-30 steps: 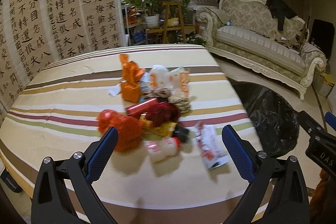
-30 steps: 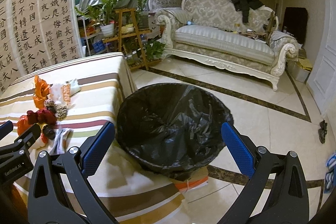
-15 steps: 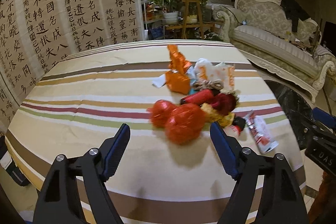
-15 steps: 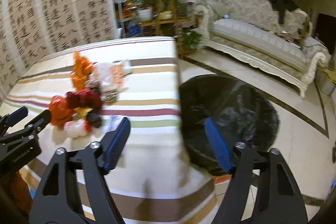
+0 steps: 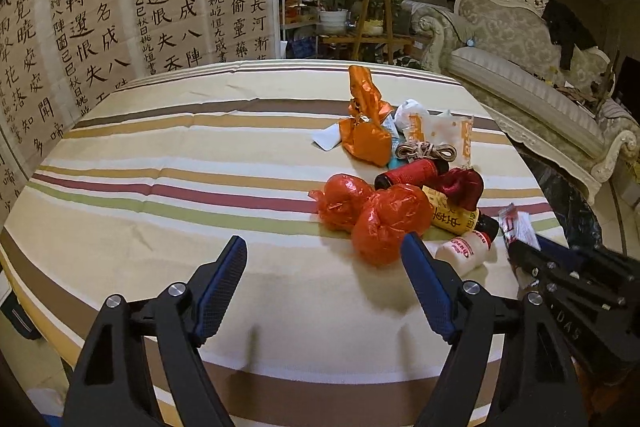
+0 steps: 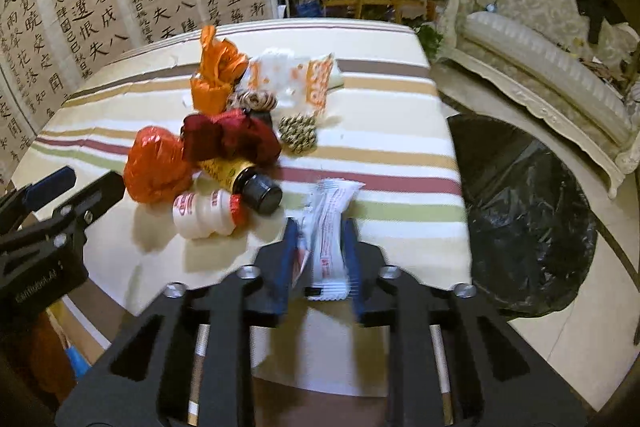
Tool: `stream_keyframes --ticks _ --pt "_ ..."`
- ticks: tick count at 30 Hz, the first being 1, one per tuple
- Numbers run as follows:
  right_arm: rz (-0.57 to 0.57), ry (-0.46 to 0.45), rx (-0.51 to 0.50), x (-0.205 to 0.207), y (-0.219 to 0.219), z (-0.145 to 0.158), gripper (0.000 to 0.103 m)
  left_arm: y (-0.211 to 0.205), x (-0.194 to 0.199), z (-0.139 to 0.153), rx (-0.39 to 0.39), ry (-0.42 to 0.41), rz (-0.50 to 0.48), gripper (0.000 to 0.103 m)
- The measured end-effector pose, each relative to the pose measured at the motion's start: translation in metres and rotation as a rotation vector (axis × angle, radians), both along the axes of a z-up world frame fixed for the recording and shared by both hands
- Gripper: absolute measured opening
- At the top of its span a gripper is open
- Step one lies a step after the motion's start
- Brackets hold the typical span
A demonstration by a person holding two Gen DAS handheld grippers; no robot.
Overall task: Collect trash
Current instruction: 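Grasp the white snack wrapper with the right tool while the left tool grasps the red plastic bag, then carry both held items over the black bin and open both tools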
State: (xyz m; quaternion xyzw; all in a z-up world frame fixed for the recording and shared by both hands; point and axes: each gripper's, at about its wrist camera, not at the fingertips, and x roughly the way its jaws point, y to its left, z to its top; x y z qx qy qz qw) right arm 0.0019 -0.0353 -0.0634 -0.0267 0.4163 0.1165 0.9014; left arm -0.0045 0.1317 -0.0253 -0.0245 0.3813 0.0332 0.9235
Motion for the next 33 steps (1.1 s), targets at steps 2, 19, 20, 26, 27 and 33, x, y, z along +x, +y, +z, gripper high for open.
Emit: stream_keyframes --ticks 2,19,20,26,27,33 --pt "0.000 -0.009 -0.006 -0.001 0.001 0.000 0.020 -0.001 0.001 0.001 -0.008 0.000 -0.002 0.080" --pt "-0.049 -0.025 0.053 0.004 -0.034 0.003 0.020 -0.012 0.023 -0.012 -0.109 0.047 -0.073 0.039" --pt "-0.051 -0.026 0.056 0.004 -0.036 0.004 0.020 -0.013 0.021 -0.013 -0.102 0.047 -0.075 0.037" --pt "-0.070 -0.045 0.071 0.002 -0.046 0.006 0.020 -0.012 0.005 -0.005 -0.060 0.026 -0.075 0.036" --pt "-0.075 -0.051 0.070 0.001 -0.048 0.007 0.020 -0.012 0.002 -0.001 -0.065 0.021 -0.079 0.036" --pt "-0.117 -0.096 0.058 -0.002 -0.067 0.017 0.020 -0.030 -0.006 0.019 -0.075 -0.035 -0.131 0.036"
